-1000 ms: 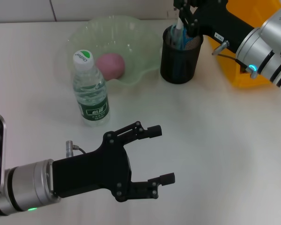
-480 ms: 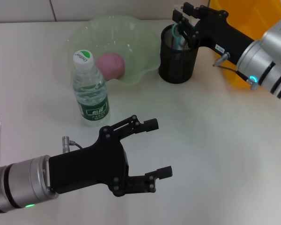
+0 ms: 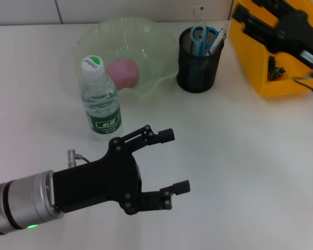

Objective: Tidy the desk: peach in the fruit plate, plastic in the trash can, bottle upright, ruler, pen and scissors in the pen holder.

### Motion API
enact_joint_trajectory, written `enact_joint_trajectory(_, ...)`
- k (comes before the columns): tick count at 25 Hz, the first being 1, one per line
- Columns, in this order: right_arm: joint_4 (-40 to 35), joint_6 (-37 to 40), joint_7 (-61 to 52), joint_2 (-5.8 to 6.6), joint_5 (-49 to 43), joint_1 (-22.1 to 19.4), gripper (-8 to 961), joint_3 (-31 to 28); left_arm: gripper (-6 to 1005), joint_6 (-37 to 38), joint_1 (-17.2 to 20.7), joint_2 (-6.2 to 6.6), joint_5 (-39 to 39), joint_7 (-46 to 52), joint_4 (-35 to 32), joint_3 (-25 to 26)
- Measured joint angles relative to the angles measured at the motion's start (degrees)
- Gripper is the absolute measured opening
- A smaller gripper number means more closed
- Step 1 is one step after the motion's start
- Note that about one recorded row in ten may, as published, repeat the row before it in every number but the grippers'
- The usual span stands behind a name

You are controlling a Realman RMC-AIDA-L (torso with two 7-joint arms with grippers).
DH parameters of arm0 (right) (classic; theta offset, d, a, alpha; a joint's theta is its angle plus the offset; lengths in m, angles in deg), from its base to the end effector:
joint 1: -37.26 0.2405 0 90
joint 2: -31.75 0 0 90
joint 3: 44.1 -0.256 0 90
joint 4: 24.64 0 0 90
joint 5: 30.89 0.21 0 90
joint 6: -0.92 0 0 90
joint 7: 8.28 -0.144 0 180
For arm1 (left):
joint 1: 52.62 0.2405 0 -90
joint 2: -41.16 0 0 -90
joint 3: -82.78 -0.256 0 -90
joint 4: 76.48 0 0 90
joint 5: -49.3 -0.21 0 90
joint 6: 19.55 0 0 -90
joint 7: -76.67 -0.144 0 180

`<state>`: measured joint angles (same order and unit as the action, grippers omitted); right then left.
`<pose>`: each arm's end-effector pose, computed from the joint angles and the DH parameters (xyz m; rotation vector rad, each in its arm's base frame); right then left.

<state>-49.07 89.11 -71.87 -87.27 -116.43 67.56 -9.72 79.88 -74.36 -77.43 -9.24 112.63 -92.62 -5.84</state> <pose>0.2496 0.3477 0.0243 -2.2135 0.5106 1.2277 -0.2389 0.2308 -0.0616 -2.6377 -0.0689 -1.3194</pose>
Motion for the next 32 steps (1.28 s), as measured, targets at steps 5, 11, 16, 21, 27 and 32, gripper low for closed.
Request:
enact_joint_trajectory(5,-14.49,11.44,-10.43,0.96,-9.05,-6.94,790,3.37,862,-0.52,0.37,0.49,-0.15,1.13,-0.01,0.59)
enact_joint_trajectory(11,-21.47,26.81,-10.32,1.55,-27.2,-8.91,841,2.68,862,-2.66,0.25,2.77,-1.99,6.53,-0.12,0.34)
enact_joint_trajectory(16,-20.5,26.8,-8.17,0.34,-29.22,-9.98,840,2.98,862,-5.64,-0.06,5.03,-5.74,11.25,-0.82,0.75)
enact_joint_trajectory(21,-17.32,24.49,-6.76,-0.11,-29.14,-10.02,839,3.04,862,-5.89,0.33,6.2,-6.59,12.72,-1.69,1.36)
enact_joint_trajectory(27,-15.36,22.28,-6.19,-0.21,-29.12,-9.65,839,3.18,862,-5.91,0.55,6.54,-6.68,12.88,-1.79,1.5)
enact_joint_trajectory(32,-14.61,21.54,-6.17,-0.24,-29.15,-9.34,839,3.22,862,-5.91,0.78,6.61,-6.68,12.9,-1.8,1.44)
